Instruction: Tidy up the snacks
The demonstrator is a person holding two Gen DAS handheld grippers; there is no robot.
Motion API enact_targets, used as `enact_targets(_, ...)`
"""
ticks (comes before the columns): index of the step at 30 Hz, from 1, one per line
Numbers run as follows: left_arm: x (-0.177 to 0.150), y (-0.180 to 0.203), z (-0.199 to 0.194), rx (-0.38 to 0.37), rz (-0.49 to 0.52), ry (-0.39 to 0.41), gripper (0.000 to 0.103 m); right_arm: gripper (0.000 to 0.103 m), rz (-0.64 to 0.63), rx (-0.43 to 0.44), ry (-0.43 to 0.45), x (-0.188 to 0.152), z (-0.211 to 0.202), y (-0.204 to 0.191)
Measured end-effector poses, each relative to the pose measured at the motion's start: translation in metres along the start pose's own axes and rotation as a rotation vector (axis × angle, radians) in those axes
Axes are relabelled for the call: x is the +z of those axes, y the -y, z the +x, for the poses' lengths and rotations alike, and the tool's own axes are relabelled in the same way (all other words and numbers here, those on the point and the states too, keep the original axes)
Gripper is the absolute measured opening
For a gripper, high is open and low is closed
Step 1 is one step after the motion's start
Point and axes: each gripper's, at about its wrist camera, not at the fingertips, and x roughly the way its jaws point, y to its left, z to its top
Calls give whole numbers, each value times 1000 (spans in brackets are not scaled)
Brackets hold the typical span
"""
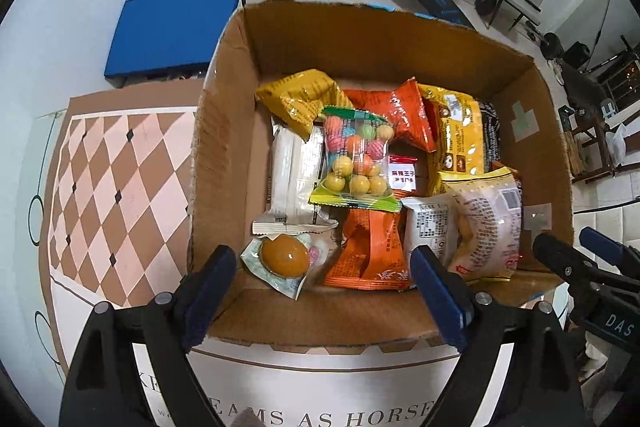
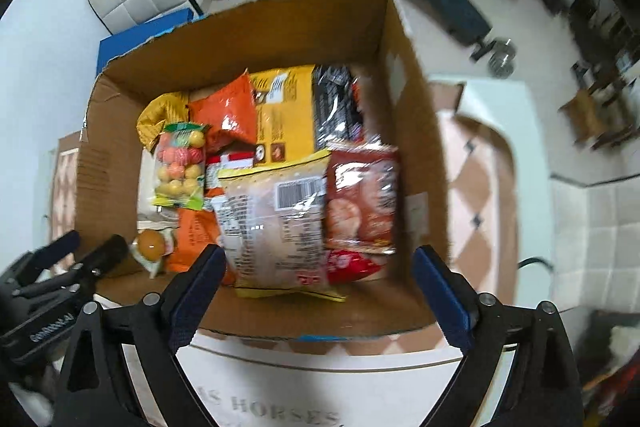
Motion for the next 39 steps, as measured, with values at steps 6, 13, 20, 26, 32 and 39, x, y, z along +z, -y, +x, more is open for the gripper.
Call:
enact_targets(6, -10, 7, -27, -1, 8, 59, 89, 97, -22, -39, 61, -10, -25, 1)
enact_targets(13, -24, 15, -67, 10, 11, 146, 89, 97, 5, -39, 109, -27, -51, 6)
enact_targets(20, -49, 26, -120, 7, 19, 257, 89, 97, 3, -48, 204, -54, -102, 10)
enact_targets(26, -80, 38, -166, 21, 36, 350, 89, 97, -6, -46, 298, -93, -159, 10)
enact_targets(32, -116, 43, -202, 16, 45, 399, 89, 97, 1, -41, 377, -138, -213, 14)
enact_targets(39, -156, 49, -241, 27, 66, 457, 89, 98, 0, -28, 420, -188, -259, 11)
